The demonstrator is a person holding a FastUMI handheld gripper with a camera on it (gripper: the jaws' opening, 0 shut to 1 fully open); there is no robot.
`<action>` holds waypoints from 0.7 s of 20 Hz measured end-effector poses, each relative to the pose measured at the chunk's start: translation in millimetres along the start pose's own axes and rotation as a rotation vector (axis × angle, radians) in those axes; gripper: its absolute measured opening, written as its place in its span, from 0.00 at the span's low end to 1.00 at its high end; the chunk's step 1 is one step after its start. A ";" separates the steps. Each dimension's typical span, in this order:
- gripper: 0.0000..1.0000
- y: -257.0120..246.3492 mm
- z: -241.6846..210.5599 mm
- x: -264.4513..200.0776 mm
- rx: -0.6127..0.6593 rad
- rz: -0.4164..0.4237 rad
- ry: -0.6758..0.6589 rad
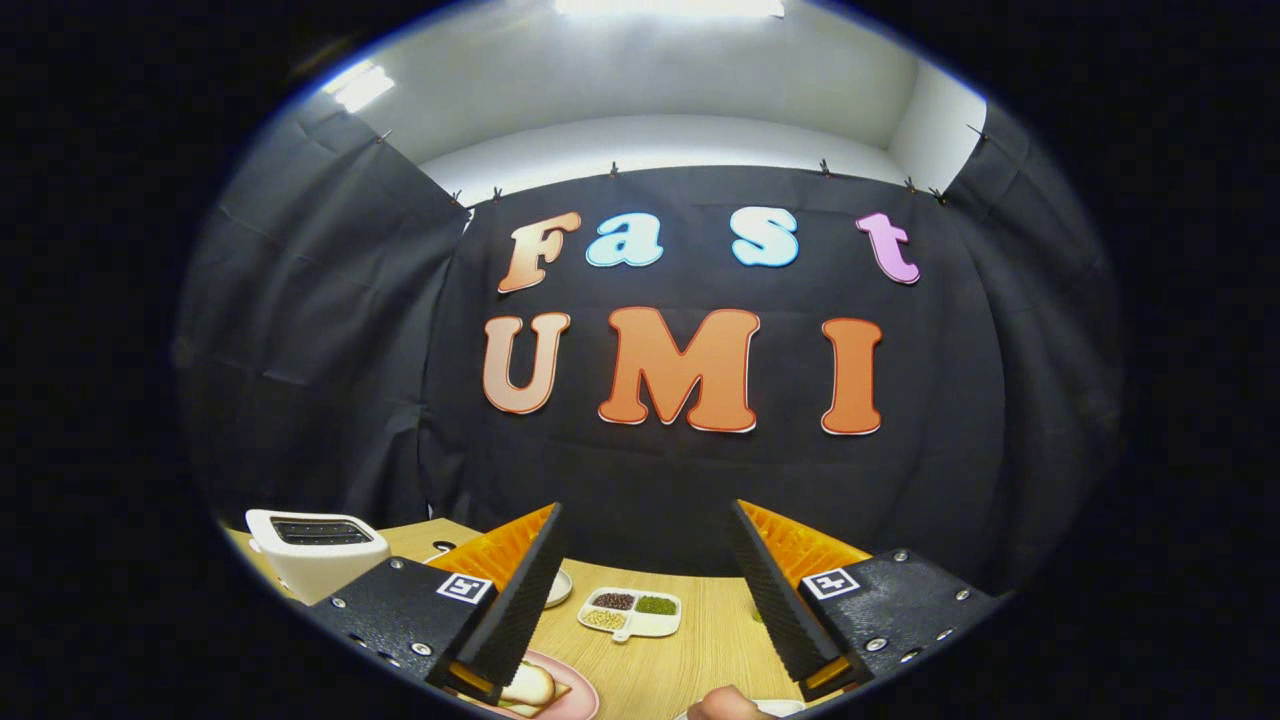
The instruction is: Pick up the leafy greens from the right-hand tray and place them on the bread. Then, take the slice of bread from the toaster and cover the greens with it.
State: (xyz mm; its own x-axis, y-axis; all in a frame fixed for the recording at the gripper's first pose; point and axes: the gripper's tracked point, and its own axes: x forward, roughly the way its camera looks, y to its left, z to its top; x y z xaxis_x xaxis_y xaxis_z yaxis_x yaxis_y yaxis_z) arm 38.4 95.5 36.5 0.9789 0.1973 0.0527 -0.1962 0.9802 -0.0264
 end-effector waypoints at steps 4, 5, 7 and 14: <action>0.97 3.0 8.7 -5.8 0.006 0.011 -0.027; 0.97 3.8 8.7 -6.1 0.010 0.014 -0.027; 0.97 3.3 7.7 -5.3 0.019 0.014 -0.028; 0.97 -0.2 10.7 -4.4 0.030 0.013 -0.039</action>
State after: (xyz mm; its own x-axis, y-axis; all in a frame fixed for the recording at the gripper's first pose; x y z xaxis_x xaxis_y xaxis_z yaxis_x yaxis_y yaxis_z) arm 33.5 94.7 47.0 0.9735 0.2095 0.0915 -0.2106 0.9776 0.0027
